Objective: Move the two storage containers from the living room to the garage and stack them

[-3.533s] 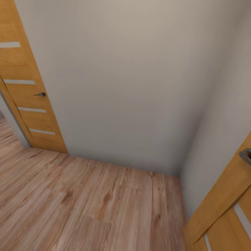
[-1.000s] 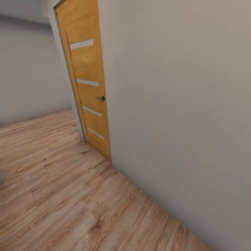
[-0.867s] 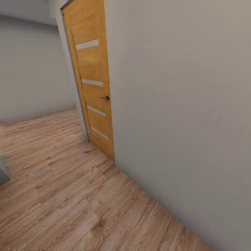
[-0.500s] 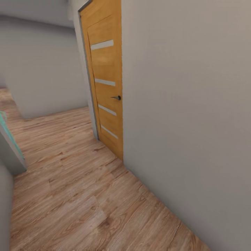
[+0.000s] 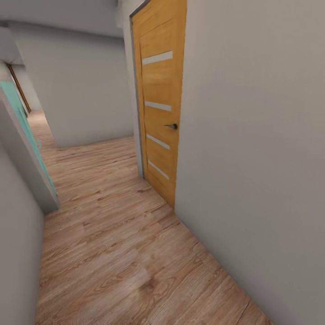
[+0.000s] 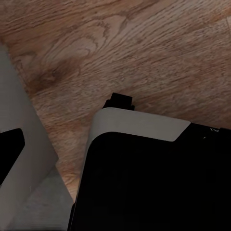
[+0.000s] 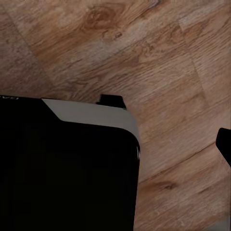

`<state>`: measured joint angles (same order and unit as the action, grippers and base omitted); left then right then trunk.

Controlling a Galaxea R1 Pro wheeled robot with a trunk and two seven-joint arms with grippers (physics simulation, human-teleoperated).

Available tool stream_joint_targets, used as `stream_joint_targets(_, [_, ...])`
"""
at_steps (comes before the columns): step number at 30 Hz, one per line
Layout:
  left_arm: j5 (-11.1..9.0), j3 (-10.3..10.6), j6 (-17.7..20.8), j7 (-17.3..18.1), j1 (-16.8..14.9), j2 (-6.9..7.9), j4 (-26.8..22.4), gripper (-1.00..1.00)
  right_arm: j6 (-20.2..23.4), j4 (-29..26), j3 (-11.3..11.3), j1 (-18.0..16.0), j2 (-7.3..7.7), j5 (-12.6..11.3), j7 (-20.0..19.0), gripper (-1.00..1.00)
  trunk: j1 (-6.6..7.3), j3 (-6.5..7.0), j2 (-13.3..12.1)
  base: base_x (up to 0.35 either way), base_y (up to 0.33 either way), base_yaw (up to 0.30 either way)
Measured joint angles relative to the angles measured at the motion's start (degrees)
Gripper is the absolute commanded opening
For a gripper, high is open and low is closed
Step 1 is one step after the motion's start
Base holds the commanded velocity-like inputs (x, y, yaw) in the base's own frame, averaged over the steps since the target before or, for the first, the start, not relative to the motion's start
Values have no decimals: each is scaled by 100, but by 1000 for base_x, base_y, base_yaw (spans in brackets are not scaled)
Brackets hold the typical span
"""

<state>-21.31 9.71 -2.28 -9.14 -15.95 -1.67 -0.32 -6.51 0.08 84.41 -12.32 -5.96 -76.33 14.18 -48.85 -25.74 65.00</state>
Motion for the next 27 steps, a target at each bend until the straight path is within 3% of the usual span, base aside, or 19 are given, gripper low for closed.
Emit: stream_joint_targets(27, [0, -6, 0, -12, 0, -6, 0, 100, -4, 0, 0, 0, 1, 0, 0, 100, 0, -115, 0, 0, 0, 261])
